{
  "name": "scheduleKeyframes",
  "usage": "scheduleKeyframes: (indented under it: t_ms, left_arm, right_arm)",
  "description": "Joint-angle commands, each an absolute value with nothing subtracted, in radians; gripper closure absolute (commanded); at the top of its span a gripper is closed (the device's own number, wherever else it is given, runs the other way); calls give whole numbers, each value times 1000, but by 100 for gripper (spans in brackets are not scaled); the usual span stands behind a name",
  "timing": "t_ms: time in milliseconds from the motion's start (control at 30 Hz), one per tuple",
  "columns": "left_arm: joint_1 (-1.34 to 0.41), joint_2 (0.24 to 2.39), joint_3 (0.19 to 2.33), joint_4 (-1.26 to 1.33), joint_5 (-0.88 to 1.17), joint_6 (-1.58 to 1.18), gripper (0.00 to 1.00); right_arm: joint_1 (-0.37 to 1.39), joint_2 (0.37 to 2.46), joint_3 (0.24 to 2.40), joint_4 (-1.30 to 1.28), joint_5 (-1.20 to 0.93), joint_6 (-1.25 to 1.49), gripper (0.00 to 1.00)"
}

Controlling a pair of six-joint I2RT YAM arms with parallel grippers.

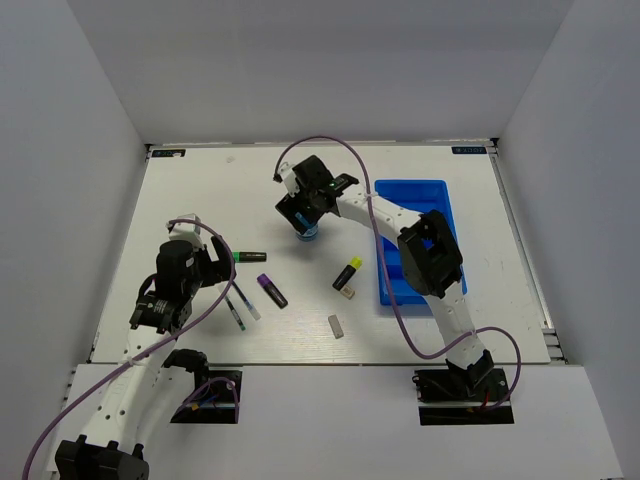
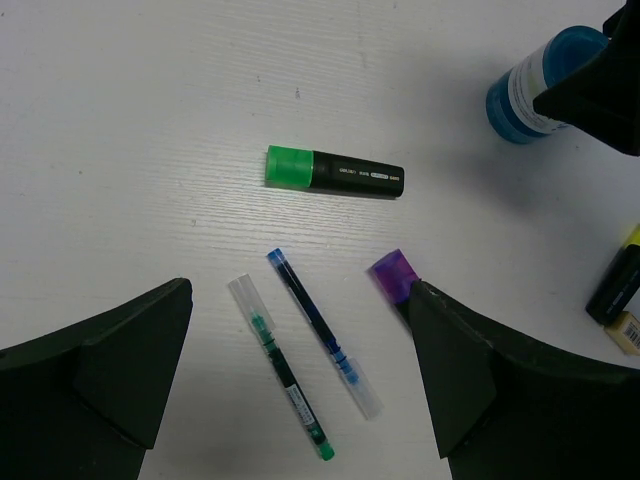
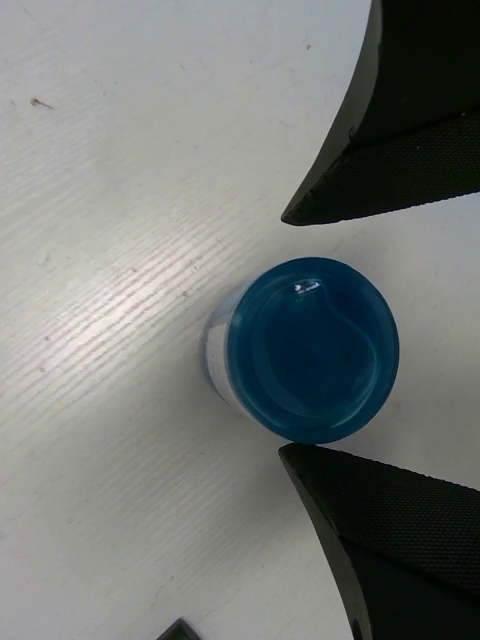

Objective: Sort the stationery into containers
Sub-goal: Pick up the stationery from the center of the board.

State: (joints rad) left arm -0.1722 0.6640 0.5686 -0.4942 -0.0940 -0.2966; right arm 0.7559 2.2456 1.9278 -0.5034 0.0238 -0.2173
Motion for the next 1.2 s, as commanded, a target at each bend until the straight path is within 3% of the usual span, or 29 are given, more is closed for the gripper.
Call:
scheduleKeyframes:
  t_ms: [0,333,667,1167]
  left_arm:
    - [-169,661,569,-500,-97,-288,0]
    - [-169,655,566,-496,-91,-290,0]
    - [-167,664,569,-500,-87,-285,0]
    - [-169,664,569,-502,-94,-282,0]
  right_arm:
    - [761,2188,1888,-465,9,-227,10]
    - [753,2189,1896,-459,-81,-300,10]
    - [749,2301,1996,-462,-15,-330,10]
    - [738,2273,1940,-480,-40,-291,11]
